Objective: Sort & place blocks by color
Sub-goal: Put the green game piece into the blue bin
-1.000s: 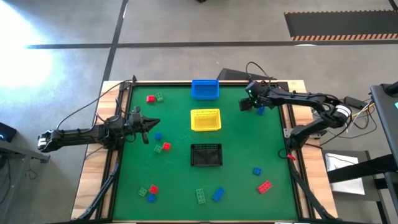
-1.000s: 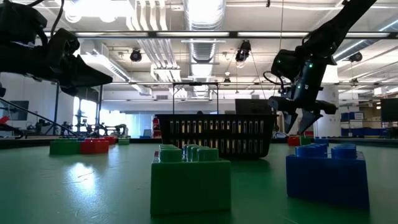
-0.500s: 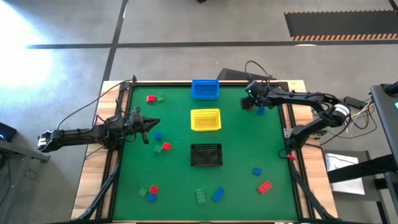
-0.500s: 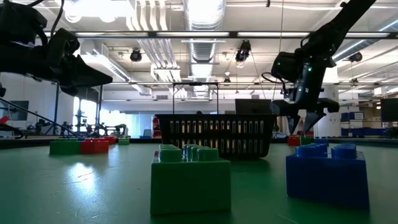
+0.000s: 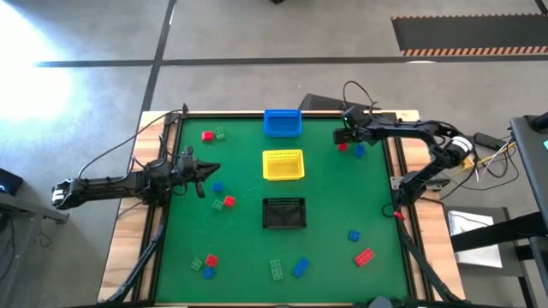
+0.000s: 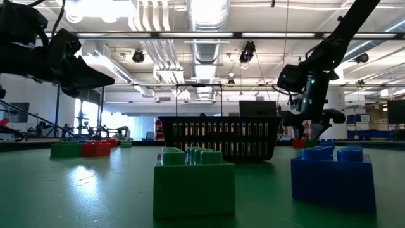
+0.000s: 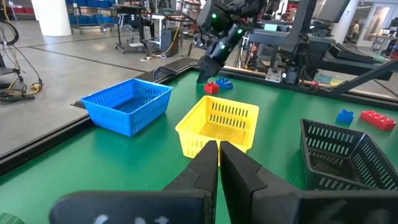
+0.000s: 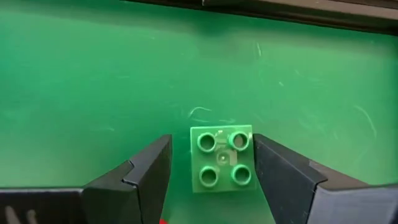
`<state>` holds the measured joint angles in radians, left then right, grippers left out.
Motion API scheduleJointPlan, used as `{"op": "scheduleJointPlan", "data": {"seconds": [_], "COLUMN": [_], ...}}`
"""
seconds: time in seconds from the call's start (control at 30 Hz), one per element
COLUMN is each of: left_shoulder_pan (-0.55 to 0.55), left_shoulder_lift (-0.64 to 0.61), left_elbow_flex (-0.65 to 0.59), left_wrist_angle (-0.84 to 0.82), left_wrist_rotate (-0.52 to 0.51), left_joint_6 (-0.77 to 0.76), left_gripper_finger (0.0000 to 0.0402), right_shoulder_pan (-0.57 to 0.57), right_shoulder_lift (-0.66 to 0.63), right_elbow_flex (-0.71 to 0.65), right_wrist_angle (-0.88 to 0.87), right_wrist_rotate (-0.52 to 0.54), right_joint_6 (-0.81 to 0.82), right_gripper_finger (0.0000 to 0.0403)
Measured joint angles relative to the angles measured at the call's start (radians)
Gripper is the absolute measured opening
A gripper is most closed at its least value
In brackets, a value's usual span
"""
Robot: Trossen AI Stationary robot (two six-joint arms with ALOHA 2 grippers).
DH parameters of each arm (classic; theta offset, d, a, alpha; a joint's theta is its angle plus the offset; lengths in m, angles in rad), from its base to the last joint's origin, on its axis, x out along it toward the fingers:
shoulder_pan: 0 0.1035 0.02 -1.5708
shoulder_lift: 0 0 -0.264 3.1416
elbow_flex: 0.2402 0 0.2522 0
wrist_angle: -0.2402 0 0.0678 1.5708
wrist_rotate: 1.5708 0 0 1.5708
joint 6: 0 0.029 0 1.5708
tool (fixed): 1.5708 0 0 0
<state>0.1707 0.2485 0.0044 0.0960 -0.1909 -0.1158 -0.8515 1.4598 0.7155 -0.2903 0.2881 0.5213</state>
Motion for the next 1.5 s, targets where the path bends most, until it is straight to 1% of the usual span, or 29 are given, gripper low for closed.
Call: {"op": "scheduleJointPlan", "data": {"seconds": [0.13, 0.33, 0.43, 0.6, 0.73, 0.9, 1.03, 1.13, 1.33, 1.5], "left_shoulder_pan": [0.0, 0.0, 0.0, 0.0, 0.0, 0.0, 0.0, 0.0, 0.0, 0.0], "left_shoulder_lift": [0.0, 0.0, 0.0, 0.0, 0.0, 0.0, 0.0, 0.0, 0.0, 0.0], "left_elbow_flex": [0.0, 0.0, 0.0, 0.0, 0.0, 0.0, 0.0, 0.0, 0.0, 0.0], "left_wrist_angle": [0.0, 0.0, 0.0, 0.0, 0.0, 0.0, 0.0, 0.0, 0.0, 0.0], "left_wrist_rotate": [0.0, 0.0, 0.0, 0.0, 0.0, 0.0, 0.0, 0.0, 0.0, 0.0], "left_joint_6": [0.0, 0.0, 0.0, 0.0, 0.0, 0.0, 0.0, 0.0, 0.0, 0.0], "left_gripper_finger": [0.0001, 0.0001, 0.0001, 0.0001, 0.0001, 0.0001, 0.0001, 0.0001, 0.0001, 0.0001], "right_shoulder_pan": [0.0, 0.002, 0.014, 0.061, 0.115, 0.197, 0.259, 0.281, 0.281, 0.273], "right_shoulder_lift": [0.033, 0.028, -0.009, -0.06, -0.055, 0.038, 0.158, 0.264, 0.46, 0.586], "right_elbow_flex": [0.0, 0.0, -0.001, 0.045, 0.138, 0.323, 0.494, 0.621, 0.833, 0.982], "right_wrist_angle": [0.016, 0.028, 0.067, 0.114, 0.177, 0.167, 0.115, 0.044, -0.061, -0.18], "right_wrist_rotate": [0.002, -0.001, -0.006, -0.1, -0.214, -0.29, -0.336, -0.341, -0.337, -0.281], "right_joint_6": [-0.001, -0.008, -0.008, -0.019, -0.064, -0.181, -0.285, -0.327, -0.354, -0.365], "right_gripper_finger": [0.0194, 0.0135, 0.0131, 0.0131, 0.0131, 0.0131, 0.0131, 0.0131, 0.0131, 0.0131]}}
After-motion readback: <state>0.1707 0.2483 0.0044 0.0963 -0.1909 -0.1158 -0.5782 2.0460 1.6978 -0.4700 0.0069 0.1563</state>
